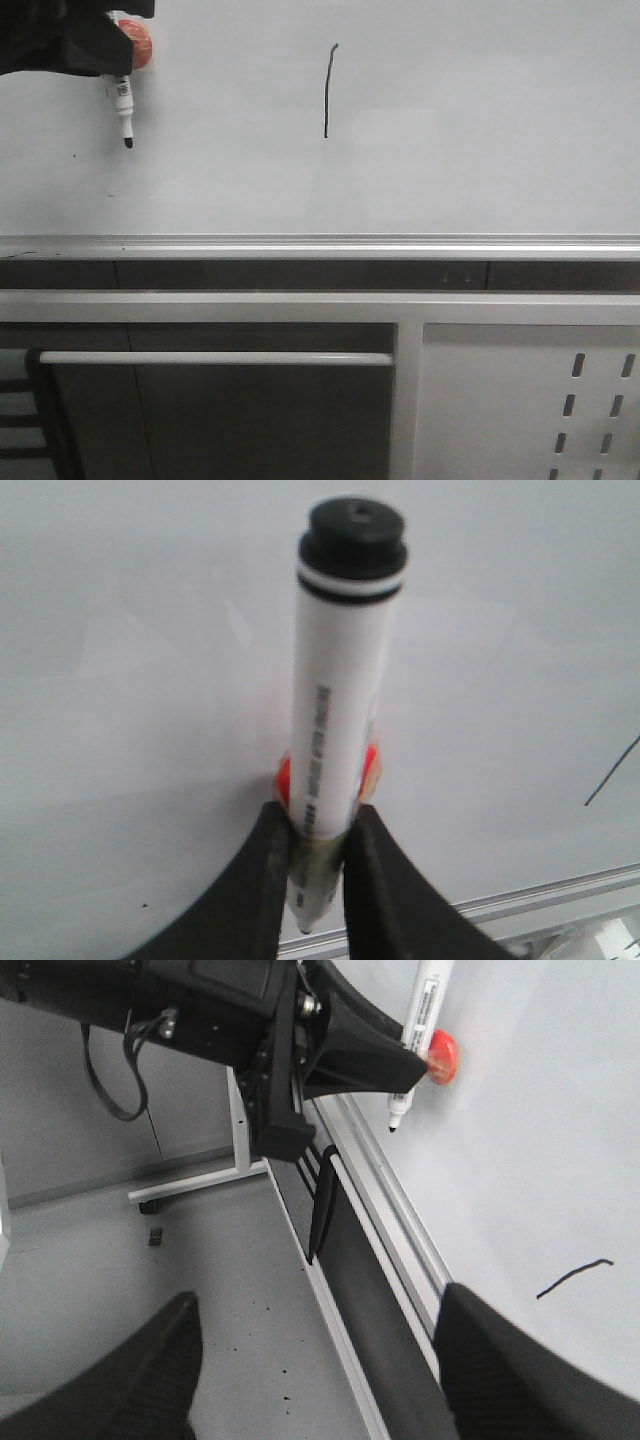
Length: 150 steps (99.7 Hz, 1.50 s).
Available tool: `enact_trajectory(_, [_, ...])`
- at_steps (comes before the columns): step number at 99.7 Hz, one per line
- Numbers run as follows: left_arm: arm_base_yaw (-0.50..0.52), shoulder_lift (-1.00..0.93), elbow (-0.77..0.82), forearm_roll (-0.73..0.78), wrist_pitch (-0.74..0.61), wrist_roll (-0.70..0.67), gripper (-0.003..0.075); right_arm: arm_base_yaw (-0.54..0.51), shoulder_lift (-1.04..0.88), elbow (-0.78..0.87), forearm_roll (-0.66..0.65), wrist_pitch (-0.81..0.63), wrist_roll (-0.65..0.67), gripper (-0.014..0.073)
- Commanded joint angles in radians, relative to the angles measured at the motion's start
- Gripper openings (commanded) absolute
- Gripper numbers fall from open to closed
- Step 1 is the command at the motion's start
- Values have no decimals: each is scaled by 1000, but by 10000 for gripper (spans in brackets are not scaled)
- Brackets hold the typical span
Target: Write number 1 on whiteboard
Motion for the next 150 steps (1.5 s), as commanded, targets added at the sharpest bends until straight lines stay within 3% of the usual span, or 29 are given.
enact_trajectory(1, [19,-26,-37,60,15,-12,-18,-8,-26,-28,19,-55,-3,449])
enact_trajectory(43, [38,-17,-76,60,9,0,-18,-8,-26,-28,19,-56,-3,449])
enact_trajectory(61, [75,10,-86,60,-65,0,-18,-8,-26,-28,19,-56,-3,449])
enact_trajectory(150, [72,-54,-57,60,-102,6,-18,-8,-26,-28,19,-60,-3,449])
